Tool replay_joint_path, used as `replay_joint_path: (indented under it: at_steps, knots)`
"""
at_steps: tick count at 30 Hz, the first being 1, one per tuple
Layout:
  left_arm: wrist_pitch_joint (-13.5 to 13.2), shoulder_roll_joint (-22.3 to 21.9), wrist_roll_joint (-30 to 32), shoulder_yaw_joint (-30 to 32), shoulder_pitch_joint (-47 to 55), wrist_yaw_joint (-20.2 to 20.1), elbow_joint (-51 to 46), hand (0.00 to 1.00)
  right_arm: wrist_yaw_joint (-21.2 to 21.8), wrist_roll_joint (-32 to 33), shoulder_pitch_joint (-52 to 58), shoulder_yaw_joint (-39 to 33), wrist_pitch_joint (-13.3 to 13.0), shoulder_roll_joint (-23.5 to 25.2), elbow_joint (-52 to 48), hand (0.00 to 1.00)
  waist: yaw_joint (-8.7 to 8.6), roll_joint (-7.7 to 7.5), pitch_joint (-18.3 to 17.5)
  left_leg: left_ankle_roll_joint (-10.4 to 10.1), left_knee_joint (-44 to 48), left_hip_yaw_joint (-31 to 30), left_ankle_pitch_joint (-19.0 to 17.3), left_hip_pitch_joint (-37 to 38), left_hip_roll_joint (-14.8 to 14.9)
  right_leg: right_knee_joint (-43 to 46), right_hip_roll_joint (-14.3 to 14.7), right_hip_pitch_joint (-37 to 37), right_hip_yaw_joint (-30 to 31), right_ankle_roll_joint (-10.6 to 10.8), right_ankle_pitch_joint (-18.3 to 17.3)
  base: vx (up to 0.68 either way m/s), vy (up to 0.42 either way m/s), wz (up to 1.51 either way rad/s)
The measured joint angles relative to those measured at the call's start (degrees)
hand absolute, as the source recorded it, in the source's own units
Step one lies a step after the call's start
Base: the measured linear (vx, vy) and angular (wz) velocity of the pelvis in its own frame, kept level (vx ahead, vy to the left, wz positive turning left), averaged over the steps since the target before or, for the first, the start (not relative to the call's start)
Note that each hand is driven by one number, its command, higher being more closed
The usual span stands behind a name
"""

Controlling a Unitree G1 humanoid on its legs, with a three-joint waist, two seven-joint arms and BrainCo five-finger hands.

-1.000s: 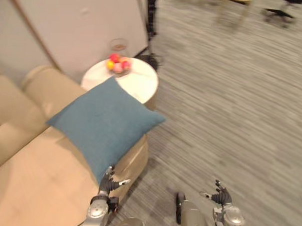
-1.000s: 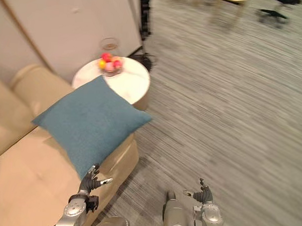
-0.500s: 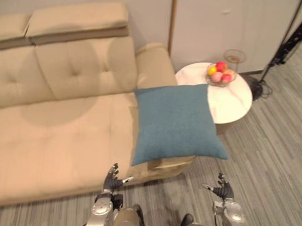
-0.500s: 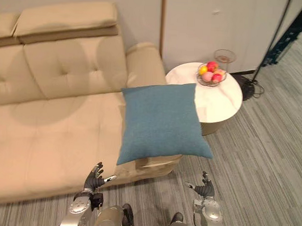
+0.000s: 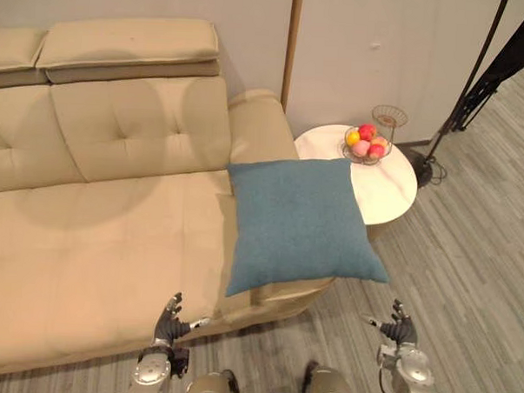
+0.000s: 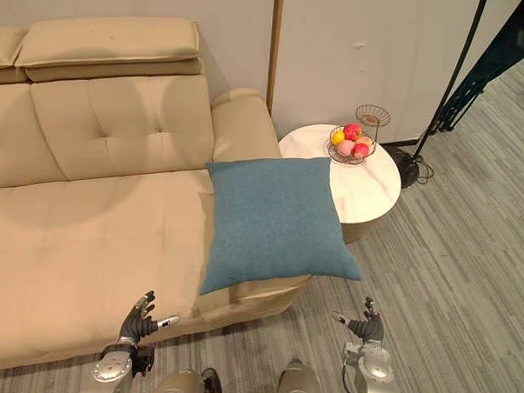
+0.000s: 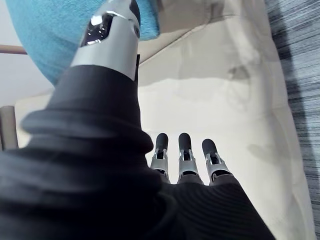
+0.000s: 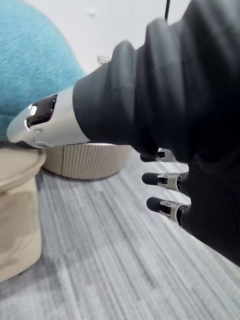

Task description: Pick up cushions and gather them together orderly.

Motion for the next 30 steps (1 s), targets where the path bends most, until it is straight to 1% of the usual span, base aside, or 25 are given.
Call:
replay_joint_path:
  at_steps: [2,3,4,5,6,8,12,15,18,19,20,23,24,25,26,27,29,30]
  knots:
    - [-0.1,-0.68,0.02,0.12,-0.11,-0.04,-0.86,0.0,-0.75,-0.64,0.85,-2.59,-0.01,-0.76,-2.96,0.0,0.12,1.49,-0.55,-0.35,-0.1,-0.05,-0.14,0.06,0.95,-1.04,1.15,0.5,-0.08,-0.26,-0.04,0.17,-0.086,0.03]
    - [-0.1,-0.68,0.02,0.12,-0.12,-0.04,-0.88,0.0,-0.75,-0.66,0.87,-2.62,0.0,-0.77,-3.01,0.0,0.12,1.52,-0.56,-0.36,-0.11,-0.05,-0.13,0.05,0.96,-1.04,1.17,0.52,-0.07,-0.27,-0.05,0.2,-0.075,-0.16]
    - [-0.11,-0.7,0.08,0.6,-0.45,-0.04,-1.85,0.0,-0.8,-2.23,1.2,-4.24,0.0,-1.7,-6.96,0.0,-0.07,2.54,-0.64,-0.96,-1.6,0.27,0.29,0.53,1.32,-1.77,1.93,0.62,0.08,-0.41,0.04,0.21,-0.089,-0.14]
    - [-0.11,-0.74,0.13,0.83,-0.43,-0.07,-2.36,0.0,-0.76,-2.61,1.92,-4.77,-0.01,-2.15,-8.99,0.0,-0.07,2.88,-0.81,-1.3,-2.62,0.45,0.49,1.34,1.53,-2.39,2.39,1.11,0.3,-0.46,0.07,0.2,-0.077,-0.17]
    - [-0.11,-0.81,0.37,1.07,-0.35,-0.07,-2.61,0.0,-0.79,-2.85,2.08,-5.12,-0.01,-2.26,-10.29,0.0,-0.06,2.92,-0.85,-1.57,-3.45,0.46,0.66,2.11,1.54,-2.98,2.56,1.68,0.38,-0.49,0.09,0.17,-0.058,-0.11]
    - [-0.18,-0.89,0.44,1.43,-0.97,-0.12,-2.94,0.0,-0.66,-3.95,3.16,-5.19,-0.35,-3.22,-14.41,0.0,-0.28,3.23,-1.2,-2.27,-6.42,0.54,1.2,4.5,1.54,-5.89,3.26,4.09,0.33,-1.27,0.68,0.12,-0.022,-0.08]
    - [-0.18,-0.76,0.4,1.39,-3.15,-0.13,-2.94,0.0,-0.19,-4.21,2.94,-4.48,-0.38,-3.37,-14.95,0.0,-0.21,3.2,-1.4,-2.47,-8.38,0.5,1.96,4.71,1.25,-8.34,3.28,4.73,-0.07,-1.38,1.6,0.07,0.011,0.03]
    - [-0.17,-0.31,-0.06,0.77,-5.51,-0.11,-2.6,0.0,1.31,-4.03,1.06,-0.69,-0.28,-4.89,-14.6,0.0,-0.21,3.22,-1.4,-2.45,-10.04,-0.12,3.43,3.72,0.67,-10.93,3.06,4.63,-0.66,-1.52,3.49,0.01,0.017,0.11]
    - [-0.17,0.17,-1.93,-2.18,-11.56,-0.07,0.15,0.0,1.92,-2.66,-6.68,4.8,-0.21,-6.29,-9.82,0.0,-0.1,3.56,-1.08,-2.31,-9.97,-1.38,5.33,0.34,0.26,-11.86,2.56,2.3,-1.74,-1.97,6.0,-0.05,0.018,0.17]
    - [-0.16,0.17,-2.39,-2.9,-13.2,-0.04,0.81,0.0,1.95,-2.04,-8.5,6.0,-0.2,-6.55,-8.81,0.0,-0.07,3.76,-0.64,-2.28,-9.85,-1.73,5.44,-0.4,0.3,-11.87,2.58,1.78,-1.95,-2.1,6.49,-0.09,0.015,0.2]
    - [-0.18,0.21,-3.05,-4.57,-17.13,0.02,2.32,0.0,1.9,-1.25,-12.99,8.13,-0.18,-6.69,-6.71,0.0,0.12,4.08,0.65,-1.88,-9.53,-2.36,5.7,-2.27,0.29,-11.7,2.54,0.3,-2.16,-2.43,7.09,-0.12,0.018,0.21]
    - [-0.16,0.1,-4.84,-7.58,-27.44,1.05,5.4,0.0,1.42,0.84,-24.62,12.77,-0.05,-6.5,-1.96,0.0,0.92,4.15,3.83,-1.08,-7.4,-2.71,6.59,-9.28,0.25,-11.53,2.25,-5.56,-2.15,-2.77,9.33,-0.2,0.019,0.1]
    - [-0.17,-0.28,-5.55,-7.84,-31.13,1.17,6.11,0.0,0.72,1.45,-28.16,12.91,-0.04,-6.49,-0.62,0.0,1.11,4.03,5.91,-0.8,-6.75,-2.75,6.91,-10.68,0.07,-11.44,1.99,-6.69,-2.13,-2.73,9.63,-0.18,0.013,0.09]
    - [-0.16,-0.5,-6.27,-8.12,-33.14,1.55,6.78,0.0,0.18,1.82,-29.95,13.06,-0.02,-6.46,0.03,0.0,1.06,3.96,6.89,-0.81,-6.28,-2.9,7.2,-11.62,-0.16,-11.4,1.69,-7.27,-2.14,-2.73,9.63,-0.23,0.014,0.11]
    - [-0.17,-0.64,-7.61,-9.3,-36.98,2.52,8.1,1.0,-0.96,3.11,-34.06,13.28,0.02,-6.59,1.98,1.0,0.76,4.0,8.52,-0.69,-5.08,-3.24,7.35,-13.62,-0.39,-11.27,1.38,-8.65,-2.05,-2.48,9.79,-0.17,0.004,0.07]
    - [-0.2,-0.65,-7.93,-9.46,-37.9,2.64,8.59,1.0,-1.07,3.25,-35.04,13.37,0.02,-6.58,2.55,1.0,0.7,4.0,8.77,-0.67,-4.81,-3.27,7.38,-14.06,-0.38,-11.19,1.37,-9.02,-2.0,-2.38,9.87,-0.2,-0.009,0.06]
    - [-0.18,-1.16,-10.58,-10.23,-45.17,3.99,13.0,1.0,-2.96,4.86,-41.31,14.89,0.88,-6.13,5.25,1.0,-0.4,4.04,10.9,-0.49,-3.27,-3.67,7.95,-17.01,-0.29,-10.6,1.39,-11.38,-1.72,-2.42,10.79,-0.2,-0.021,0.0]
    - [-0.18,-1.39,-11.48,-10.75,-46.93,4.55,14.08,1.0,-3.41,5.24,-42.44,15.51,1.11,-6.3,5.49,1.0,-0.43,4.03,11.3,-0.45,-3.14,-3.67,8.22,-17.51,-0.23,-10.62,1.43,-11.91,-1.59,-2.58,11.2,-0.2,-0.026,-0.04]
